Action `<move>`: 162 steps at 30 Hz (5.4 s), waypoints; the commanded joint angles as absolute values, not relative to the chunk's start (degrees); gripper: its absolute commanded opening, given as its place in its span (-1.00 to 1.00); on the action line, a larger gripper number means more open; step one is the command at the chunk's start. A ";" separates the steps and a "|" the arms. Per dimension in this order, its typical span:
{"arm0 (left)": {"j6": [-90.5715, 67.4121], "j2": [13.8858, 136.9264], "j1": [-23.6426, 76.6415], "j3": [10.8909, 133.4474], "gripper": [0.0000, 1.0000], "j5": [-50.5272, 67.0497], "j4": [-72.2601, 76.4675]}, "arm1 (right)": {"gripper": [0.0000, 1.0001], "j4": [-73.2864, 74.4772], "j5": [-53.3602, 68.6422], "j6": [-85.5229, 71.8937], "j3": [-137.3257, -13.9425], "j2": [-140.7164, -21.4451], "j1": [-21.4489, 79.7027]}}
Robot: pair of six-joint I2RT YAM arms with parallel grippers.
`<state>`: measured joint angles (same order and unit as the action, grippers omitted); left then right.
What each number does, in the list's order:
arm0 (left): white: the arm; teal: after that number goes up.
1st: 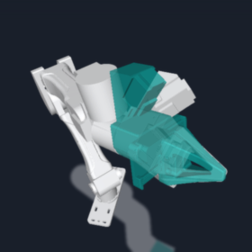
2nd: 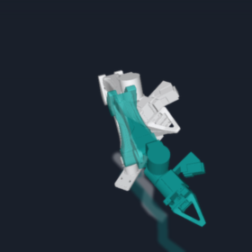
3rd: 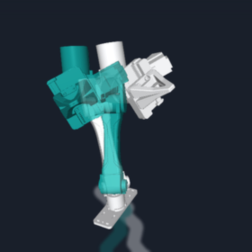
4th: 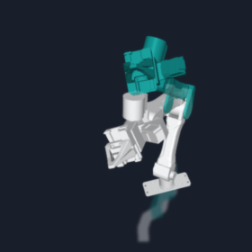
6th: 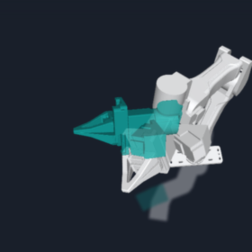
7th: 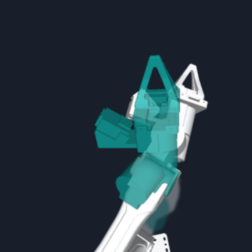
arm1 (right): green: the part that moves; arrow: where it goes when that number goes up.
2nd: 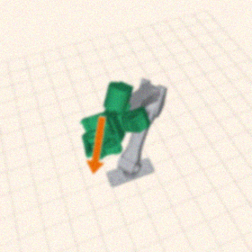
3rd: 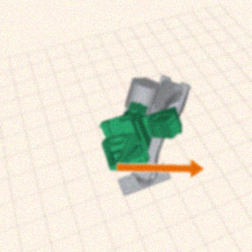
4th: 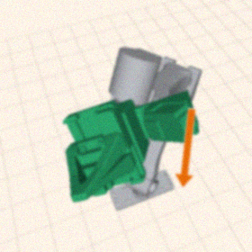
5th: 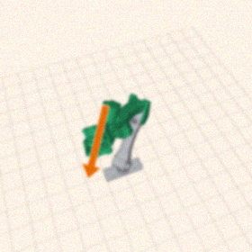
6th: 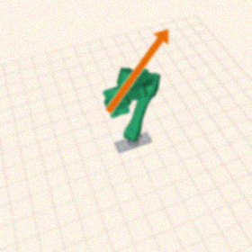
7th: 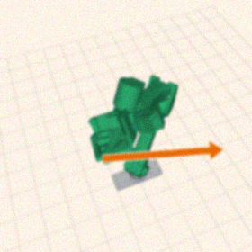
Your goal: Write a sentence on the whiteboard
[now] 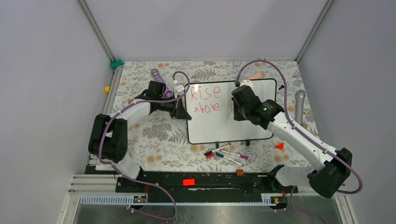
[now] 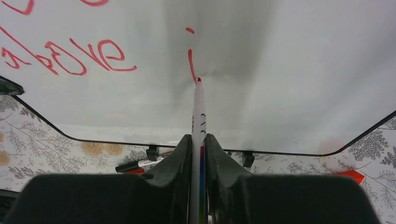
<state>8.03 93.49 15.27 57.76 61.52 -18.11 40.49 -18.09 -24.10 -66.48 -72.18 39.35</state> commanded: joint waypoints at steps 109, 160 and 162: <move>13.27 92.79 16.06 57.00 -1.00 54.00 -22.92 | -1.00 43.42 -23.94 -21.42 -72.16 -68.75 32.96; 13.27 93.15 16.16 57.11 -1.00 54.44 -22.90 | -1.00 41.44 -12.89 -23.95 -71.51 -71.24 23.47; 13.23 93.12 16.15 57.13 -1.00 54.44 -22.92 | -1.00 40.85 -11.80 -24.31 -70.62 -70.84 23.47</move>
